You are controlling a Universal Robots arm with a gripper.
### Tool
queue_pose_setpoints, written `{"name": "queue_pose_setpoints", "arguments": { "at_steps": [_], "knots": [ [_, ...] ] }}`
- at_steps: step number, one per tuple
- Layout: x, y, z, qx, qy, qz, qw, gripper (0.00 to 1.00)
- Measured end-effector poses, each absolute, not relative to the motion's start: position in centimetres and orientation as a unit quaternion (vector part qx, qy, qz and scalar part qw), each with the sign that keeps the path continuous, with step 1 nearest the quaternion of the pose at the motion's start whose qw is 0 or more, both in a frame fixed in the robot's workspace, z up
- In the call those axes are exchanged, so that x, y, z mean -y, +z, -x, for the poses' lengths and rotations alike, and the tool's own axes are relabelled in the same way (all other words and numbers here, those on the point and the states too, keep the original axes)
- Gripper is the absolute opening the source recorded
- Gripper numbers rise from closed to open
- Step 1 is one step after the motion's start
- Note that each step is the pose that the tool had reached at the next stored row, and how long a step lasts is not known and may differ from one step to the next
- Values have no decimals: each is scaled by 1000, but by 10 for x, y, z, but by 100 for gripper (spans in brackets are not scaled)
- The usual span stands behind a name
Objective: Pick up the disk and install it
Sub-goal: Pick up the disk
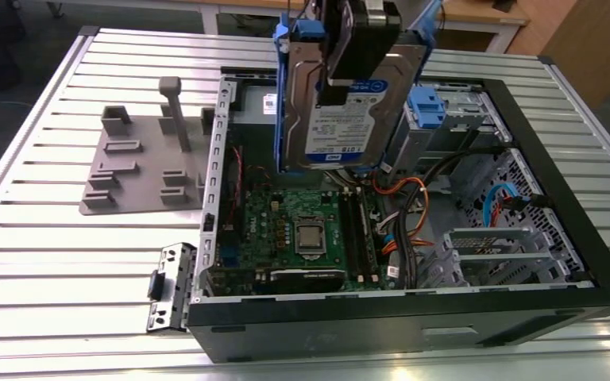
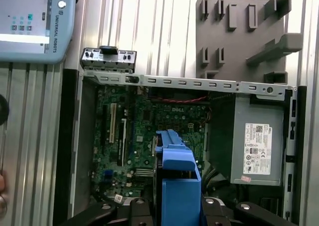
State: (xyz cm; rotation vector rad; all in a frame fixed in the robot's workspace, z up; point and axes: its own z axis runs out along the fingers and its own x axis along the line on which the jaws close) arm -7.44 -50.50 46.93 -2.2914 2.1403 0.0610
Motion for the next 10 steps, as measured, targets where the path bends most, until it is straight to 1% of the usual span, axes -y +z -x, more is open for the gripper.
{"name": "queue_pose_setpoints", "arguments": {
  "at_steps": [4,6,10],
  "knots": [
    [512,468,74,-682,30,730,14,36],
    [516,468,74,-682,32,730,16,36],
    [527,466,74,-682,33,730,17,36]
  ]
}}
